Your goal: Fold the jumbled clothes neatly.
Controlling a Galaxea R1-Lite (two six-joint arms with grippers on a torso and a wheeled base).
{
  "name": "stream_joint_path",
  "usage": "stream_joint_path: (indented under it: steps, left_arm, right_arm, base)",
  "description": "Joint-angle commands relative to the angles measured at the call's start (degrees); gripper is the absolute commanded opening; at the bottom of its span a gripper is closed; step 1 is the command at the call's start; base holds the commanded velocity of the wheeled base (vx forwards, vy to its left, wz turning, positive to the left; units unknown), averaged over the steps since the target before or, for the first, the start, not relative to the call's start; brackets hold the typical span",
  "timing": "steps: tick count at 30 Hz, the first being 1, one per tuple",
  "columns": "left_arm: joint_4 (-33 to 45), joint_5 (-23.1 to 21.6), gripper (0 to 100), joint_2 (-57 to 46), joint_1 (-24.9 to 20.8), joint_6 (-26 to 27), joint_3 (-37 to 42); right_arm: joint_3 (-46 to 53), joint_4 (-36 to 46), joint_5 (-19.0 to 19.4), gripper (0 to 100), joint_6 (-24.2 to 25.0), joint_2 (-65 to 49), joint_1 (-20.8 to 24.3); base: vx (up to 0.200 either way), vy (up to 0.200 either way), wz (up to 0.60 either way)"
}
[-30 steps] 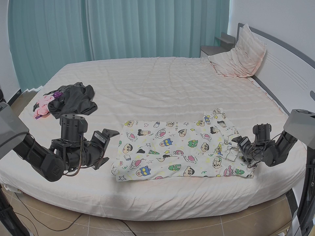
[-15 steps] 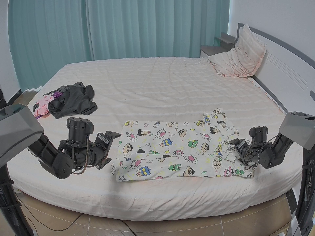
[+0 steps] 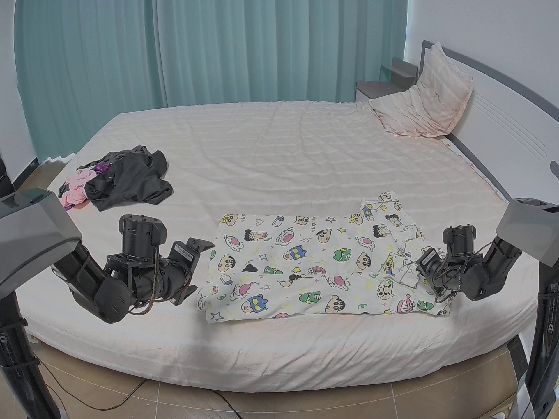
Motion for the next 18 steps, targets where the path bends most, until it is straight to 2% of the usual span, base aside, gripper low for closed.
stream_joint_path:
  steps: [1,9,18]
  left_arm:
    - [0.0,0.0,100,0.2,-0.2,0.0,0.4]
    - [0.0,0.0,100,0.2,-0.3,0.0,0.9]
    - [0.0,0.0,100,0.3,-0.5,0.1,1.2]
  right_arm:
    - [1.8,-0.1,-0.4,0,0.0,-2.6,-0.1]
    - [7.8,0.3,-0.6,0,0.0,-10.1,1.8]
    - [13.7,0.6,-4.8,0,-0.1,-15.8,5.5]
  base:
    - [0.0,0.0,0.0]
    - [0.0,0.0,0.0]
    - [0.0,0.0,0.0]
